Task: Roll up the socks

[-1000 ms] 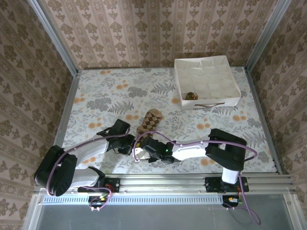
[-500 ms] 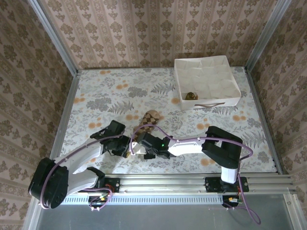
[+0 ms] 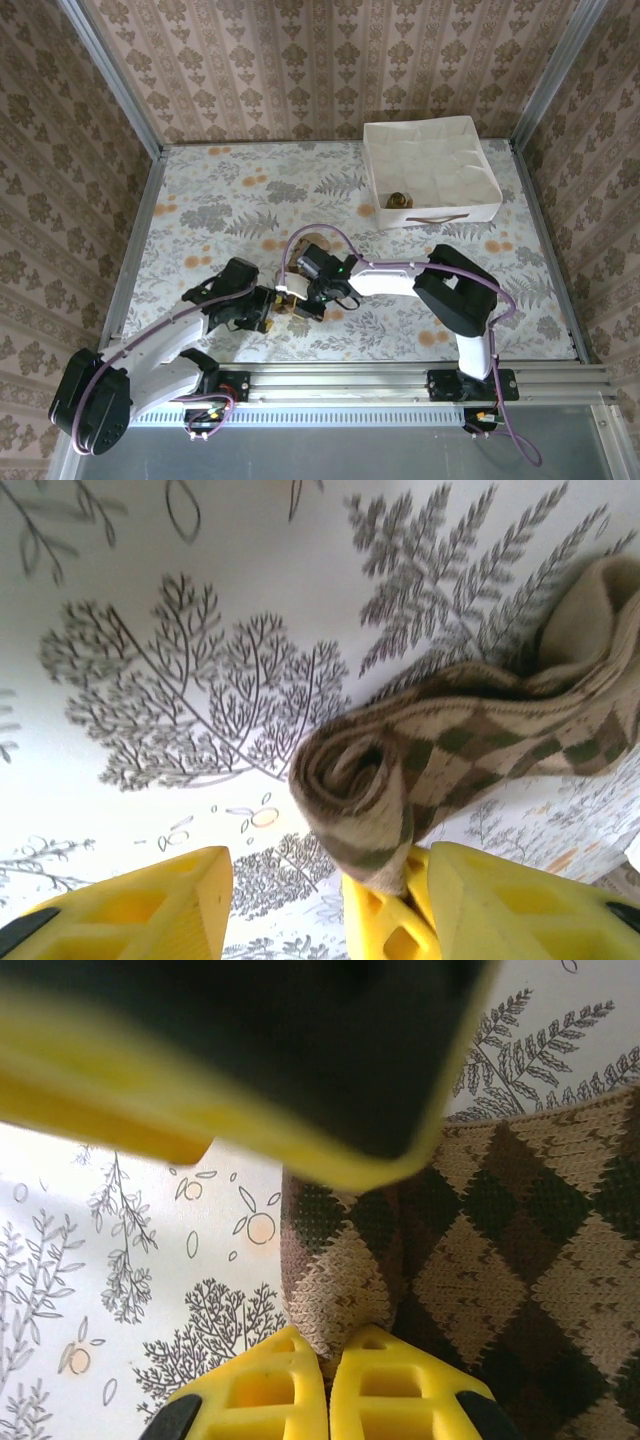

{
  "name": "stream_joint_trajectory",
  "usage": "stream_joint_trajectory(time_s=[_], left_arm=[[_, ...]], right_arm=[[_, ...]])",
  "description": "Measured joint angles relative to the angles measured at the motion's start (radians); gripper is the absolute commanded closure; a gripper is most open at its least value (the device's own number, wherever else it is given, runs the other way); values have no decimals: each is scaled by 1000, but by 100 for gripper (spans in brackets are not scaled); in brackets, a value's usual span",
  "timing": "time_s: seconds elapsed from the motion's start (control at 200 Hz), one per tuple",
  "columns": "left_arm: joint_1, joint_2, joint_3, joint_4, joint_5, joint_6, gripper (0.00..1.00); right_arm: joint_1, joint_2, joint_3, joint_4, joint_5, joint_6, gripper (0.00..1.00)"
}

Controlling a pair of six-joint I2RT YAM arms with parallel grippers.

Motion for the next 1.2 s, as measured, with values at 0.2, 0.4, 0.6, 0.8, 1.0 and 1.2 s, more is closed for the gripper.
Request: stream_joint_trajectory(time_s=[0.2, 0.4, 0.6, 0.8, 1.0, 1.2], left_arm=[[-21, 10, -24, 43, 5, -42, 53], [-26, 61, -29, 90, 4, -56, 53], [-26, 143, -13, 129, 5, -55, 56], [-35, 217, 23, 153, 5, -54, 75], [-66, 229, 31, 158, 15, -64, 77], [-66, 229, 31, 156, 19, -68, 77]], right_arm=[[-31, 26, 21, -24, -84, 60, 100], [-46, 32, 18, -22, -122, 93, 100], [-56, 38, 15, -14, -147, 104, 100], [-61, 39, 10, -9, -161, 101, 91], [-21, -105, -178, 134, -12, 51, 64], [109, -299, -347, 200, 294, -60, 61]])
